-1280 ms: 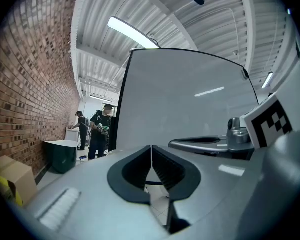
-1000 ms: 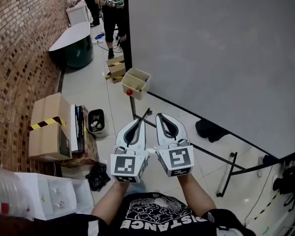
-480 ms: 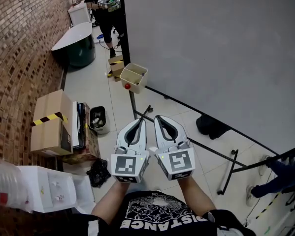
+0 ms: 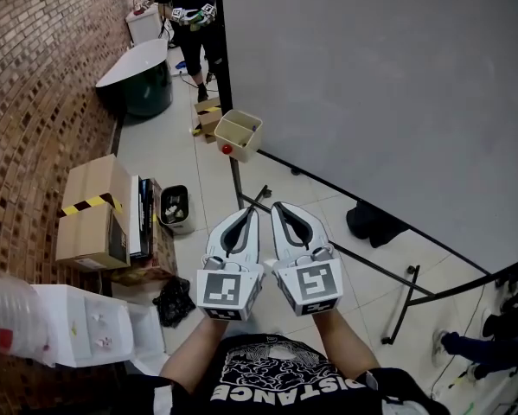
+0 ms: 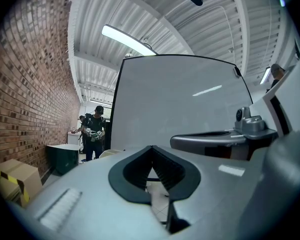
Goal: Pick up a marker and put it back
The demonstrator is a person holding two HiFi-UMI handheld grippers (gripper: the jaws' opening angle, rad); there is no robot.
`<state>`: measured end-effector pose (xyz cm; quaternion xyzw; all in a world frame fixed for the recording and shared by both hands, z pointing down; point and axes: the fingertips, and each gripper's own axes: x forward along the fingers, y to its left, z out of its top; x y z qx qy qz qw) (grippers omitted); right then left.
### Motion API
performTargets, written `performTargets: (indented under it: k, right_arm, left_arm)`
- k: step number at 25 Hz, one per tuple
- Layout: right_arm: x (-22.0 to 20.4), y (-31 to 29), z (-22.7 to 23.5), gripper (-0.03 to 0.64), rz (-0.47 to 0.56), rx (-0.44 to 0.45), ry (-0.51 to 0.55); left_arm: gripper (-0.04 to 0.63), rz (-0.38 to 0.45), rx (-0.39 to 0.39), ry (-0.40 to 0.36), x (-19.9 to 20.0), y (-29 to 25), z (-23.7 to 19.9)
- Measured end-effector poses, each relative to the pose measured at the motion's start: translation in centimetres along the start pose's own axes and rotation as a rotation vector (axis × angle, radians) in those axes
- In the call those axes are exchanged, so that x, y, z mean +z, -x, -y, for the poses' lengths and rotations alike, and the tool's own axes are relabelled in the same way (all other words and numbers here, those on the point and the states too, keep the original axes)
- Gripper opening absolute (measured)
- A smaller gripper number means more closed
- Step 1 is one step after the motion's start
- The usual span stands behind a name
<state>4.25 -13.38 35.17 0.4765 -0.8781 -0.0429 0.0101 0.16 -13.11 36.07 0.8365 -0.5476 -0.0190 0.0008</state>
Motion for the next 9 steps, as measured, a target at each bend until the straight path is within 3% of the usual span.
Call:
performTargets:
  k: [9]
  right_arm:
    - [0.02, -0.48, -0.58, 0.000, -0.001, 0.004, 0.008]
  left_arm:
    - [0.005, 0.003, 0.000, -0.001, -0.02, 0.44, -0.54]
